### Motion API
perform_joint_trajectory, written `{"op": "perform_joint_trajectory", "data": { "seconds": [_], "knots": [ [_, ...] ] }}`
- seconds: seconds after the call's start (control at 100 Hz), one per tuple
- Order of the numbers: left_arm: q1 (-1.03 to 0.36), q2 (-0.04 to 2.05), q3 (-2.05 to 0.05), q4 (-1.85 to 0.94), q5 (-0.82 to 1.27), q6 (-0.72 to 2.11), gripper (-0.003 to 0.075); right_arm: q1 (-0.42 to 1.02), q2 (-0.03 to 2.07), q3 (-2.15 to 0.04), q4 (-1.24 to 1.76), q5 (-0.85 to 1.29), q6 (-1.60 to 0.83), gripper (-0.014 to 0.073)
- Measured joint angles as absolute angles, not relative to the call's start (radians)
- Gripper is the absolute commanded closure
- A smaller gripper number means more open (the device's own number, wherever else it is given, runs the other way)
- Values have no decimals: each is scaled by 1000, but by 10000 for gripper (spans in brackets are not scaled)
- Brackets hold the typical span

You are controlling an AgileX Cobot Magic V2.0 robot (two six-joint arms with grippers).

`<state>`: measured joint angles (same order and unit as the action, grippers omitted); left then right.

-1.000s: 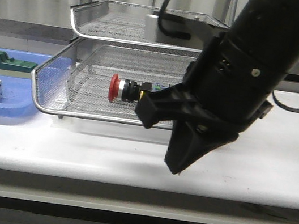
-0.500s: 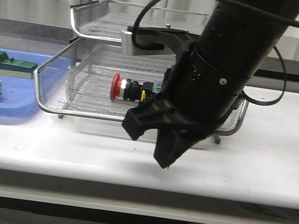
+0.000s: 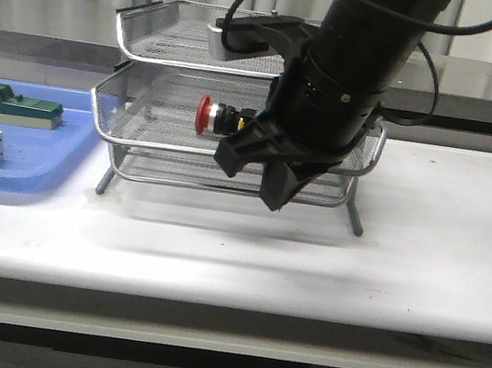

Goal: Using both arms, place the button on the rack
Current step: 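Push the middle tray back into the rack with the right gripper, then withdraw the right gripper away from the rack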

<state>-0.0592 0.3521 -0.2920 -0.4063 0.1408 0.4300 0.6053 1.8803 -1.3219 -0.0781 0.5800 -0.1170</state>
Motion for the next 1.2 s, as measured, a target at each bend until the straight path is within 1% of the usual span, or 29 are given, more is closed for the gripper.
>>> {"op": "perform_joint_trajectory", "data": {
  "seconds": [0.28, 0.52, 0.69, 0.96, 1.2],
  "knots": [
    [-59, 352, -290, -406, 139, 430, 716, 551, 1945, -1413, -112, 576, -117, 663],
    [-59, 352, -290, -406, 139, 430, 716, 544, 1951, -1423, -128, 588, -118, 663],
    [-59, 352, -290, -406, 139, 430, 716, 544, 1947, -1423, -111, 635, -118, 663],
    [-59, 352, -290, -406, 139, 430, 716, 540, 1855, -1416, -82, 715, -68, 663],
    [-59, 352, -290, -406, 139, 430, 716, 466, 1698, -1331, -99, 720, -23, 663]
  ]
}}
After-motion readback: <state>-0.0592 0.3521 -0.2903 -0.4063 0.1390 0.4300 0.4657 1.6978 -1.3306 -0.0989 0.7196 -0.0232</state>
